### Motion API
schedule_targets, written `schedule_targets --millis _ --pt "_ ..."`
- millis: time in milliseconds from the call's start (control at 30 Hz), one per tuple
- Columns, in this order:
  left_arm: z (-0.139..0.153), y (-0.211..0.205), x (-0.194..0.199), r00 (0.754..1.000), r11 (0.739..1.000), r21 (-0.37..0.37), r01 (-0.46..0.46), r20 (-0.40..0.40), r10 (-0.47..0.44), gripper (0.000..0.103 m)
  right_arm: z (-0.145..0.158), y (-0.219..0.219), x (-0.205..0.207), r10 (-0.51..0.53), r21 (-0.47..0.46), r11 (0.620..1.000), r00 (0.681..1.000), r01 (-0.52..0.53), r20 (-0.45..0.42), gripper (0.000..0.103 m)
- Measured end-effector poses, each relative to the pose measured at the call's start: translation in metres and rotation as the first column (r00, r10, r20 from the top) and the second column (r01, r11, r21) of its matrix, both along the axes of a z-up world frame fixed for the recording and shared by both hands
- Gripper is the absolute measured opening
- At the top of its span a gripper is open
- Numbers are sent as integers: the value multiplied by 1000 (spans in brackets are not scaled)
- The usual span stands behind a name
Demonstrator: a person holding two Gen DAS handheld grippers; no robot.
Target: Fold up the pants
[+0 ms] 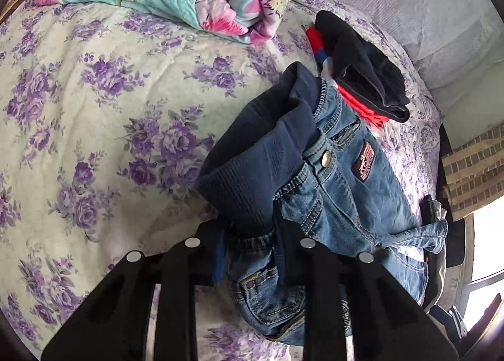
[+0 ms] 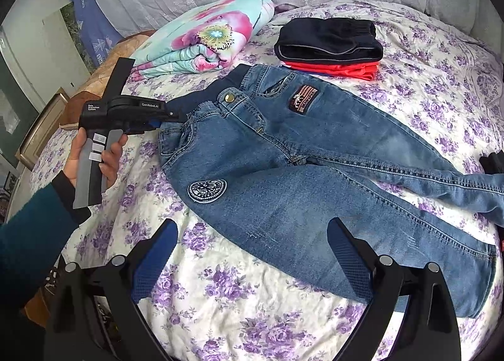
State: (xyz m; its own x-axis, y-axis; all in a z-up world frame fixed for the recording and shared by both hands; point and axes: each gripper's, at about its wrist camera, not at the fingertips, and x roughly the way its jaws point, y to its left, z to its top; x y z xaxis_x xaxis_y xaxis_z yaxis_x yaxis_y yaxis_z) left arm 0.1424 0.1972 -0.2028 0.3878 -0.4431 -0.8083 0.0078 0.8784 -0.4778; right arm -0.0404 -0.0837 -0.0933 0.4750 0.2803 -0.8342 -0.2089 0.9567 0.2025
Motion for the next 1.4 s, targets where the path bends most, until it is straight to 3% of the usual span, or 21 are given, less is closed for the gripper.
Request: schedule_targets --millis 167,333,567,633,700,733,800,867,933,1000,1067,1133,1267,1367,1400 --pt "29 -2 -18 996 1000 -20 -1 84 3 21 2 -1 3 -6 45 999 1000 6 6 96" --pt "63 20 -43 989 990 -129 -56 129 73 19 8 -6 0 -13 69 998 1000 11 21 96" --pt "120 63 -133 958 978 -162 -129 233 165 19 18 -25 -11 -11 104 995 999 7 41 96" --pt "120 85 -160 948 973 -118 -197 228 220 19 18 -37 -20 -16 107 994 999 11 45 96" --pt "102 103 -179 947 965 -9 -263 191 260 20 12 -52 -26 -34 102 994 999 31 28 96" --pt "86 109 -182 951 957 50 -285 136 277 20 6 -63 -30 -54 99 994 999 53 7 96" --pt "49 114 -190 961 949 158 -273 12 275 22 -7 -86 -36 -106 85 990 994 109 -30 96" --pt "37 112 -205 964 939 235 -251 -24 264 23 -18 -117 -43 -171 70 982 983 175 -59 96" --pt "53 112 -222 971 938 255 -234 12 239 23 -25 -158 -49 -269 87 957 958 277 -96 96" --pt "80 112 -235 974 924 309 -226 65 217 23 -26 -214 -55 -403 155 895 906 419 -127 96" --pt "104 112 -241 971 903 359 -235 122 204 31 -27 -267 -55 -492 232 827 859 512 -142 96" --pt "124 108 -241 965 894 368 -255 161 209 46 -30 -315 -43 -537 261 788 829 558 -154 96" --pt "145 61 -214 971 896 384 -223 172 168 56 -50 -376 4 -537 225 793 824 566 -181 95" --pt "148 12 -199 980 904 392 -170 160 116 59 -77 -406 39 -487 312 772 831 554 -270 84" --pt "148 -5 -196 983 908 390 -154 154 101 60 -83 -406 48 -466 329 768 832 549 -302 76"
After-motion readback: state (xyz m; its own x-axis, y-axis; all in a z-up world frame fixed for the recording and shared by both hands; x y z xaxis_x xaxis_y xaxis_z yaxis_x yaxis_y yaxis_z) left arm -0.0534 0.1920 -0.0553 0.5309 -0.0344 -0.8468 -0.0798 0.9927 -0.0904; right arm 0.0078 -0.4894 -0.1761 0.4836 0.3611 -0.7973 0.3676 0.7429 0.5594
